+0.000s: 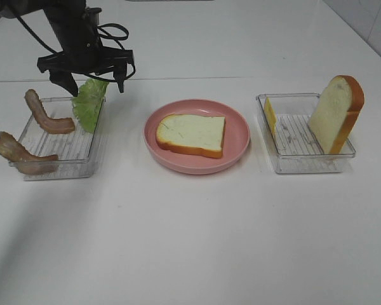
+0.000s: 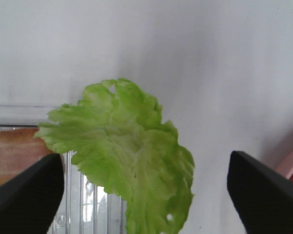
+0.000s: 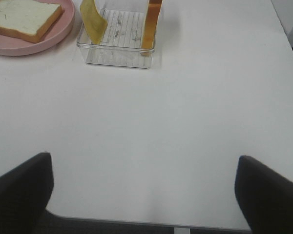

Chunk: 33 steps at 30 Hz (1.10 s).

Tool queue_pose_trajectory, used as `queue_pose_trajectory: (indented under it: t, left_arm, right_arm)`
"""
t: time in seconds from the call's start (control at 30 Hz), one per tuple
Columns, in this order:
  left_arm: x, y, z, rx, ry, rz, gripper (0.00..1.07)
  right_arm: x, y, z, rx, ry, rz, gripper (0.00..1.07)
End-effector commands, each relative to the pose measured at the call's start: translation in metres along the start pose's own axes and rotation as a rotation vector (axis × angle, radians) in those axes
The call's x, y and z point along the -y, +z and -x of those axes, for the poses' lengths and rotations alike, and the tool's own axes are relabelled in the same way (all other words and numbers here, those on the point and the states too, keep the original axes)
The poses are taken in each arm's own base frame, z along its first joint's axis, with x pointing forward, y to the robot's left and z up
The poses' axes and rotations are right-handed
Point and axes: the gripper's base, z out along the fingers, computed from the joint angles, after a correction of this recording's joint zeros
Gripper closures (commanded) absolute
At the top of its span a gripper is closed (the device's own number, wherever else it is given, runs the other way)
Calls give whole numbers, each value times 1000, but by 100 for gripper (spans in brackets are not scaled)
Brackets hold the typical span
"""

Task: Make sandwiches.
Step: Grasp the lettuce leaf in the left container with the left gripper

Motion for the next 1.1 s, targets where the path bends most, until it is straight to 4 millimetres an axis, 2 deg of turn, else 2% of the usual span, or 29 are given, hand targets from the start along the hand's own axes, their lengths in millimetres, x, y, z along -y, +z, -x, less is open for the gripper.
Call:
queue_pose_trajectory:
  t: [0.03,0.23,0.3,0.43,0.47,0.53,0.57,0.67,0.73,0.77,0.83,1.1]
  left_arm:
    - [-1,10,-3,-20,-12,4,23]
    - [0,10,-3,-18,-20,-12,25]
    - [1,10,-4,-30,-26,-18,33]
    - [1,10,-4,-35,-29,-23,42]
    - [1,10,-4,-36,-30,-23,50]
    - [1,10,-4,-37,-30,-23,54]
    - [1,10,-5,-39,-30,-21,66]
    - [1,10,-5,-40,-30,-21,71]
    - [0,9,-6,-54,-30,-15,96]
    - [0,9,-6,-54,-30,-15,96]
    - [0,8,-6,-57,-29,-13,107]
    - [0,-2,-4,-45,-27,-12,107]
  right_arm:
    - [0,-4,-3,38,2,-3,9]
    - [0,-4,-3,38,2,-3,9]
    - [0,-4,-3,38,2,-3,9]
    - [0,-4,-3,38,2,-3,9]
    - [0,-4,-3,38,2,-3,9]
    - [0,-4,-3,38,2,-3,9]
    - [0,-4,-3,38,2,-3,9]
    - [0,-4,-3,38,2,-3,9]
    - [0,-4,-3,38,2,-3,9]
    - [0,-4,-3,38,2,-3,9]
    - [0,-4,-3,38,2,-3,9]
    - [0,-4,-3,38,2,-3,9]
